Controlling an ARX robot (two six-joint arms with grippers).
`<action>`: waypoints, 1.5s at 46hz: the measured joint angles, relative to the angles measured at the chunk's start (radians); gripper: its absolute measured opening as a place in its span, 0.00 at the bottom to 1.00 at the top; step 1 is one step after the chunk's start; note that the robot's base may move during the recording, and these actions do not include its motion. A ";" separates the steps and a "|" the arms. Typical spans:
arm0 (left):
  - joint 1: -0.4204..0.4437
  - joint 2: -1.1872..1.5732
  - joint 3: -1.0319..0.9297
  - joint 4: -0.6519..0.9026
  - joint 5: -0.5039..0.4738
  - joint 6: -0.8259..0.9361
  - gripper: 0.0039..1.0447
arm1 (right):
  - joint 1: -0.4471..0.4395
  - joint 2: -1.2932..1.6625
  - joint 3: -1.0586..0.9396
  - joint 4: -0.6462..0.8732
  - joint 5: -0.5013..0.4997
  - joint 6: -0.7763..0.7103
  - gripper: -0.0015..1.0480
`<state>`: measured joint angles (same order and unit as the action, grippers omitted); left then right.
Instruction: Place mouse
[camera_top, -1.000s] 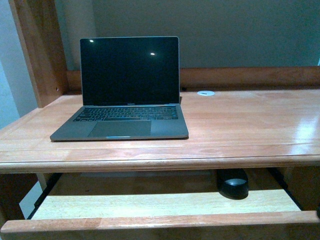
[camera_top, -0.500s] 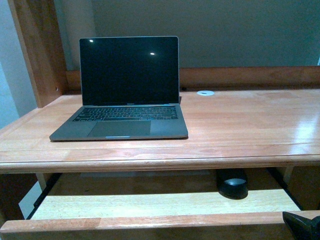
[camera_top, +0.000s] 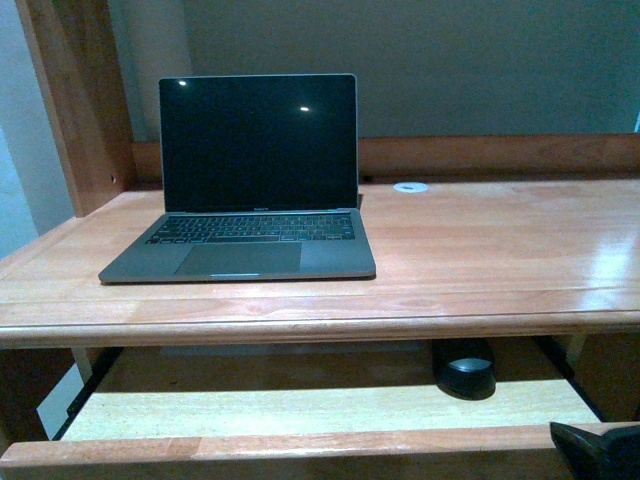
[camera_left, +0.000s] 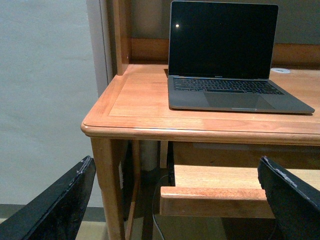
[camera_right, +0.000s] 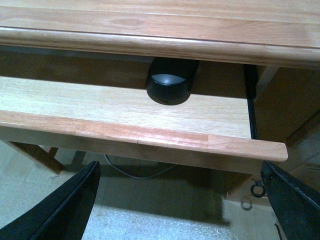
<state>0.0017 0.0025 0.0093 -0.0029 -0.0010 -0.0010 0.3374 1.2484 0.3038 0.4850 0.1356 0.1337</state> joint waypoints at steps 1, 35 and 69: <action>0.000 0.000 0.000 0.000 0.000 0.000 0.94 | 0.002 0.010 0.003 0.003 0.005 0.000 0.94; 0.000 0.000 0.000 0.000 0.000 0.000 0.94 | 0.065 0.423 0.214 0.143 0.100 0.072 0.94; 0.000 0.000 0.000 0.000 0.000 0.000 0.94 | 0.046 0.688 0.446 0.120 0.144 0.148 0.94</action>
<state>0.0017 0.0025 0.0093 -0.0029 -0.0013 -0.0010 0.3832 1.9362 0.7502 0.6052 0.2798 0.2813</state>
